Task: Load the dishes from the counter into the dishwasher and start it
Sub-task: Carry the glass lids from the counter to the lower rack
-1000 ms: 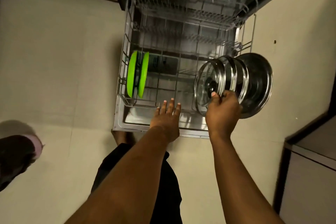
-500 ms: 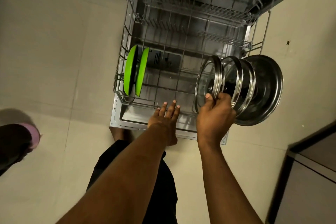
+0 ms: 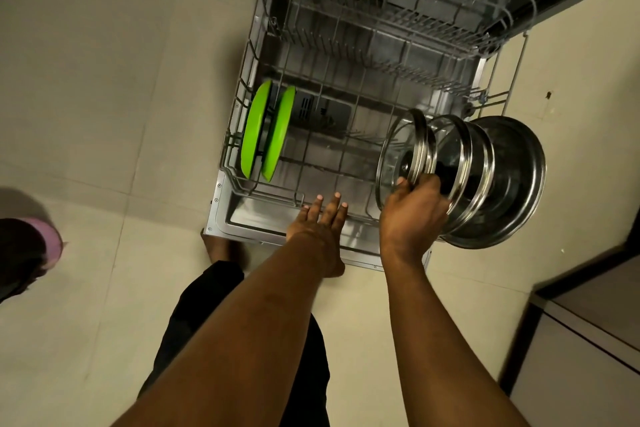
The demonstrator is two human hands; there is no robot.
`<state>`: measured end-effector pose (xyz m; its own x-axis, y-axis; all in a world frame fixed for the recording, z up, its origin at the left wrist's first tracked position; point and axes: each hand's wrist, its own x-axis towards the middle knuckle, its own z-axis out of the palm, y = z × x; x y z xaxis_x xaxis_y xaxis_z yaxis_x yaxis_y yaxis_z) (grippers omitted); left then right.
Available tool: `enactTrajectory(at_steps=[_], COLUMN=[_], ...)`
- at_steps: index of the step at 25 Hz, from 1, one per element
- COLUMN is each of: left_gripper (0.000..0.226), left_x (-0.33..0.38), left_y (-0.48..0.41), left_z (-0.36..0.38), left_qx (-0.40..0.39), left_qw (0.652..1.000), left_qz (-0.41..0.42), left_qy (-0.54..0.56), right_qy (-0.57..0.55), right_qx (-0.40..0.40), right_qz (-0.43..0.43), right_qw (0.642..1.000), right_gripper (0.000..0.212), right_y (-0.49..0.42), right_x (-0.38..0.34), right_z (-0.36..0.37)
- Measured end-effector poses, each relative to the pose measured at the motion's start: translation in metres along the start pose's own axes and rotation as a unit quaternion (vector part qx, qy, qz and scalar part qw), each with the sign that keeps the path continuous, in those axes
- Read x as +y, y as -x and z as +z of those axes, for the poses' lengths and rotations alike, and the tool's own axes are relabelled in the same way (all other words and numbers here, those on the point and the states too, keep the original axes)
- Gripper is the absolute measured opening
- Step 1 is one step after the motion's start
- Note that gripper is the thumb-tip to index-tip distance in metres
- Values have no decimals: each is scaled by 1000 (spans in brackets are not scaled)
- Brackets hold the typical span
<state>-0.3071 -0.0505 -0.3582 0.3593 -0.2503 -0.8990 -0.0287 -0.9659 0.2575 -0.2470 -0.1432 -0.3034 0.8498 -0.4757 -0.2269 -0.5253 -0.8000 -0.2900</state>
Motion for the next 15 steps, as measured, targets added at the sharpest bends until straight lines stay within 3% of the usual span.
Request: enactTrajectory(at_steps=[15], left_gripper=[105], left_x=[-5], left_y=[-2], left_z=[2], left_qx=[2], left_qw=[1000], left_qz=[13], left_qy=[5], right_qy=[36], right_qx=[-22], right_qz=[21], right_qw=[999], right_gripper=[24], right_y=[-14], right_x=[25], right_z=[4])
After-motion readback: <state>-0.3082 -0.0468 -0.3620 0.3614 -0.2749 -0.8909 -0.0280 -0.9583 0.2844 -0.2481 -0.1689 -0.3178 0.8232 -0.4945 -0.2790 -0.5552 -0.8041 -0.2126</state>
